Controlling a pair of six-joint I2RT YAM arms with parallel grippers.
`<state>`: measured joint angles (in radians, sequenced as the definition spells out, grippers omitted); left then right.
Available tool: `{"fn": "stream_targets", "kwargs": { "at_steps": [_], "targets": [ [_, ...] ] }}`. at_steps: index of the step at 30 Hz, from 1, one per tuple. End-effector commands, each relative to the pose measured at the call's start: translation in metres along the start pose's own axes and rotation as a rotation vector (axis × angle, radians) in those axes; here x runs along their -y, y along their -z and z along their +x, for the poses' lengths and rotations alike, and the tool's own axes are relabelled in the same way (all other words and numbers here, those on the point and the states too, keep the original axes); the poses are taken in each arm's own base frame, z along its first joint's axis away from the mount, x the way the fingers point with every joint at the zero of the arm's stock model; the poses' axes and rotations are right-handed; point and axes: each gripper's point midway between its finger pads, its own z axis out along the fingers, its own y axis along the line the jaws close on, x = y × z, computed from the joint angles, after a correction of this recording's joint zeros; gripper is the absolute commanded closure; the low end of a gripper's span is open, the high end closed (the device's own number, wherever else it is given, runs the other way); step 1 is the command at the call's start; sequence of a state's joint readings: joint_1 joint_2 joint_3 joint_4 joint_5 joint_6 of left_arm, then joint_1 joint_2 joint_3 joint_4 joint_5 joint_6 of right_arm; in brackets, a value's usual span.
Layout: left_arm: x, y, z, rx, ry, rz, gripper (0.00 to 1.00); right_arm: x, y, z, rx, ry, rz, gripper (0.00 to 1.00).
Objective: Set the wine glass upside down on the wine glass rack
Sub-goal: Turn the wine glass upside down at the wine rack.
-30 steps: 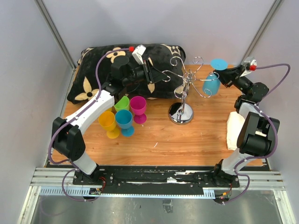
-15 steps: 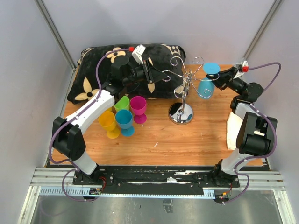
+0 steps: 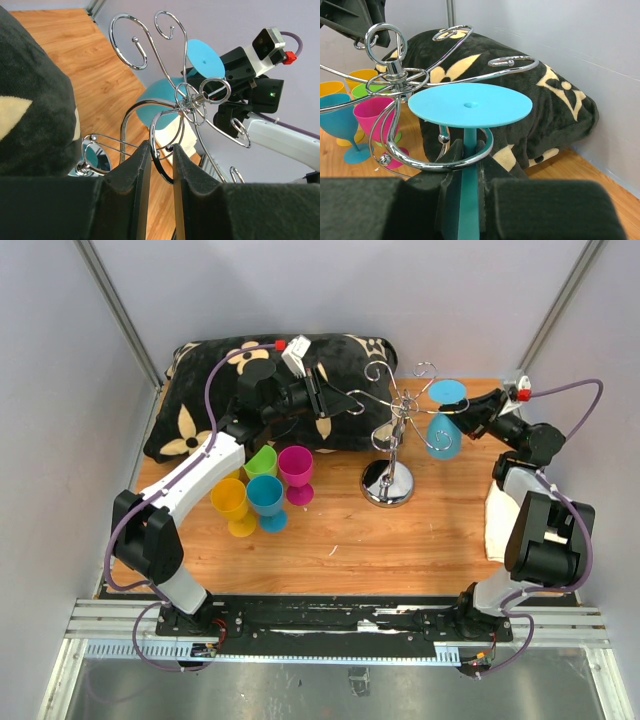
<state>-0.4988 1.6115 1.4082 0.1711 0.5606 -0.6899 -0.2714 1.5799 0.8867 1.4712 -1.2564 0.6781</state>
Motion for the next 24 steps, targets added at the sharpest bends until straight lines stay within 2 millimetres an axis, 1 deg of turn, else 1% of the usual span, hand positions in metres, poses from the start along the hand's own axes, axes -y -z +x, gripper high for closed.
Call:
{"fn": "stream_targets", "kwargs": {
  "at_steps": [1, 7, 13, 19, 24],
  "targets": [
    [-0.013, -0.002, 0.002, -0.012, -0.020, -0.018, 1.00, -0.023, -0.006, -0.016, 0.018, 0.119, -0.065, 0.99],
    [-0.014, -0.001, 0.002, -0.010, -0.016, -0.021, 0.99, -0.032, -0.004, -0.012, 0.017, 0.136, -0.065, 0.99],
    [-0.015, 0.001, 0.002, -0.010, -0.015, -0.023, 1.00, -0.035, -0.001, -0.015, 0.039, 0.169, -0.030, 0.99],
    [-0.018, 0.002, 0.001, -0.008, -0.012, -0.028, 1.00, -0.032, 0.002, -0.024, 0.075, 0.213, 0.033, 0.99],
    [-0.017, 0.003, 0.000, -0.010, -0.010, -0.020, 0.99, -0.022, 0.013, -0.028, 0.093, 0.242, 0.131, 0.99]
  ]
}}
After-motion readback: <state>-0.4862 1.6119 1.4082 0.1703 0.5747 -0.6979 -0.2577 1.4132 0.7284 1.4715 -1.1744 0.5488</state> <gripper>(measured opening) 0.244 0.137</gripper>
